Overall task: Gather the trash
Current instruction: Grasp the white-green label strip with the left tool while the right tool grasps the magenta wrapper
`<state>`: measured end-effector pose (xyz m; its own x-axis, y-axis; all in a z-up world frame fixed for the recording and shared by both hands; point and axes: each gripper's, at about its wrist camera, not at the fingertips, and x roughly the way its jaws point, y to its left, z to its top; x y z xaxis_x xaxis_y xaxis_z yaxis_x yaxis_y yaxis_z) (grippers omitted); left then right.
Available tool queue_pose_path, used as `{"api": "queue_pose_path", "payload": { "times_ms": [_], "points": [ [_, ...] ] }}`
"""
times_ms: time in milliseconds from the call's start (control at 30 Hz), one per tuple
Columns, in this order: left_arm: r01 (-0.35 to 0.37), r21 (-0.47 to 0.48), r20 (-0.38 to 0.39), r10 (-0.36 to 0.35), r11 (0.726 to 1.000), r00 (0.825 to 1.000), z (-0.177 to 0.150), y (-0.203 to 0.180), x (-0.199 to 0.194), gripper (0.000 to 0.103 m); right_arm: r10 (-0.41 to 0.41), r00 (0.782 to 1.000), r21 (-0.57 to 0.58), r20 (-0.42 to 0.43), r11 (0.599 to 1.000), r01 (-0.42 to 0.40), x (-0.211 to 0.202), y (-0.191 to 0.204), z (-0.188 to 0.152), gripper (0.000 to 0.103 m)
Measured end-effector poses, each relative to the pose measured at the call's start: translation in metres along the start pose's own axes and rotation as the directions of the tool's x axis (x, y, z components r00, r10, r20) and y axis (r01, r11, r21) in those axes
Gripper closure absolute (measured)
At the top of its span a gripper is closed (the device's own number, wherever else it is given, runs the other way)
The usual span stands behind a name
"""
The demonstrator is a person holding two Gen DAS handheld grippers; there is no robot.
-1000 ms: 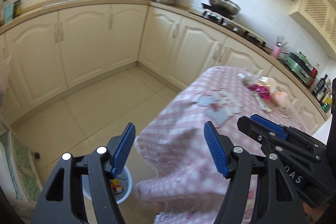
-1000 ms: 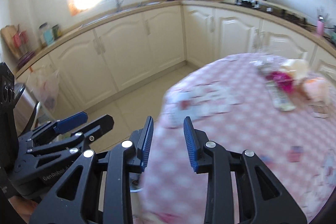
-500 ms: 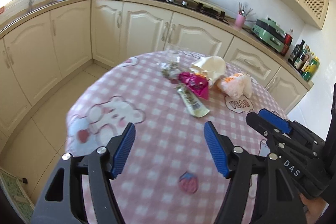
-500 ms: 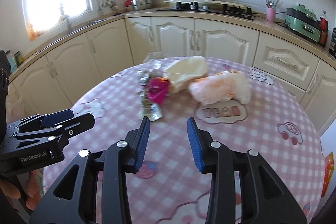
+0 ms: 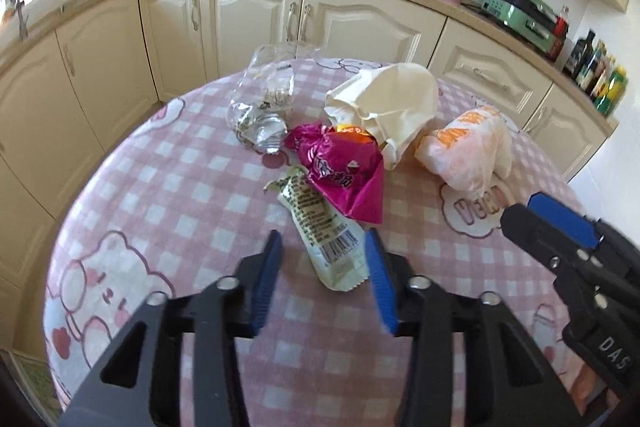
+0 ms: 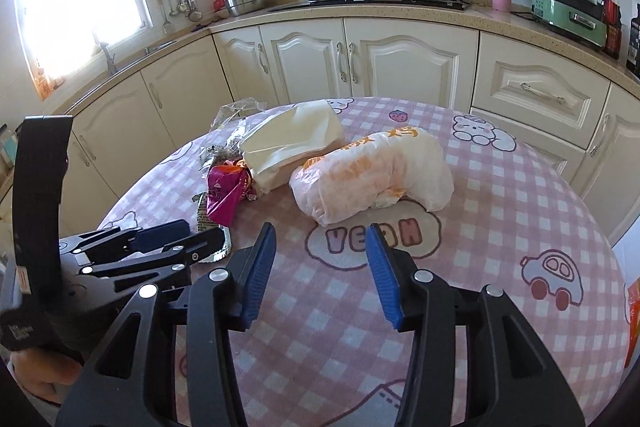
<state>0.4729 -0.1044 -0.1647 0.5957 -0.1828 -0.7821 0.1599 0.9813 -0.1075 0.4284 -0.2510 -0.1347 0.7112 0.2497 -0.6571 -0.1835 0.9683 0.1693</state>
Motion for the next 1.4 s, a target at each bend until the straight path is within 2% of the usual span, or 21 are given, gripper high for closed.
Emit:
{"api": "queue_pose_path", "payload": {
  "times_ms": [33,100,167,333,500,633,733,767,800,833,1033,1200,1400],
  "points": [
    [-0.009,0.013,-0.001,0.009,1.000,1.000,-0.001,-0.001,0.001,0.089,0.000,1.000,-0.004,-0.002,1.000,0.000,0.001,0.002,0.000,0.057],
    [0.018,-0.017,-0.005,-0.018,1.000,1.000,-0.001,0.006,-0.002,0.096,0.000,1.000,-0.016,-0.006,1.000,0.000,0.002,0.007,0.000,0.056],
    [0.021,-0.030,0.002,-0.021,0.999,1.000,-0.002,0.013,-0.006,0.097,0.002,1.000,-0.028,-0.009,1.000,-0.002,0.004,0.014,0.002,0.056],
    [0.024,-0.071,0.030,-0.022,0.997,0.999,-0.008,0.038,-0.024,0.099,0.021,1.000,-0.040,-0.014,0.999,-0.021,0.010,0.032,0.007,0.048],
    [-0.004,-0.107,0.072,0.012,0.994,0.997,-0.014,0.064,-0.042,0.099,0.033,0.998,-0.050,-0.053,0.998,-0.036,0.032,0.056,0.013,0.042],
    [-0.033,-0.146,0.103,0.048,0.989,0.994,-0.012,0.087,-0.052,0.099,0.022,0.996,-0.032,-0.090,0.999,-0.025,0.053,0.066,0.019,0.041],
    [-0.027,-0.167,0.110,0.046,0.986,0.993,-0.012,0.102,-0.057,0.099,-0.002,0.994,-0.030,-0.105,1.000,-0.001,0.067,0.071,0.020,0.041],
    [-0.029,-0.167,0.112,0.048,0.986,0.993,-0.013,0.104,-0.058,0.099,-0.003,0.994,-0.025,-0.111,1.000,0.000,0.071,0.071,0.020,0.043],
    [-0.028,-0.168,0.113,0.047,0.985,0.992,-0.014,0.108,-0.059,0.099,-0.001,0.993,-0.026,-0.118,1.000,-0.002,0.073,0.072,0.021,0.063],
    [-0.023,-0.171,0.115,0.044,0.985,0.992,-0.016,0.109,-0.061,0.099,0.004,0.992,-0.030,-0.125,1.000,-0.008,0.074,0.073,0.021,0.073],
    [0.013,-0.173,0.130,0.009,0.985,0.991,-0.027,0.121,-0.075,0.099,-0.030,0.996,-0.074,-0.084,0.997,0.024,0.059,0.083,0.014,0.074],
    [0.031,-0.168,0.156,-0.005,0.985,0.988,-0.044,0.127,-0.100,0.099,-0.020,0.999,-0.083,-0.050,0.996,0.016,0.034,0.097,0.001,0.074],
    [0.031,-0.194,0.184,0.005,0.981,0.983,-0.071,0.142,-0.134,0.099,0.049,0.999,-0.131,-0.006,0.990,-0.049,-0.008,0.135,-0.012,0.074]
  ]
}}
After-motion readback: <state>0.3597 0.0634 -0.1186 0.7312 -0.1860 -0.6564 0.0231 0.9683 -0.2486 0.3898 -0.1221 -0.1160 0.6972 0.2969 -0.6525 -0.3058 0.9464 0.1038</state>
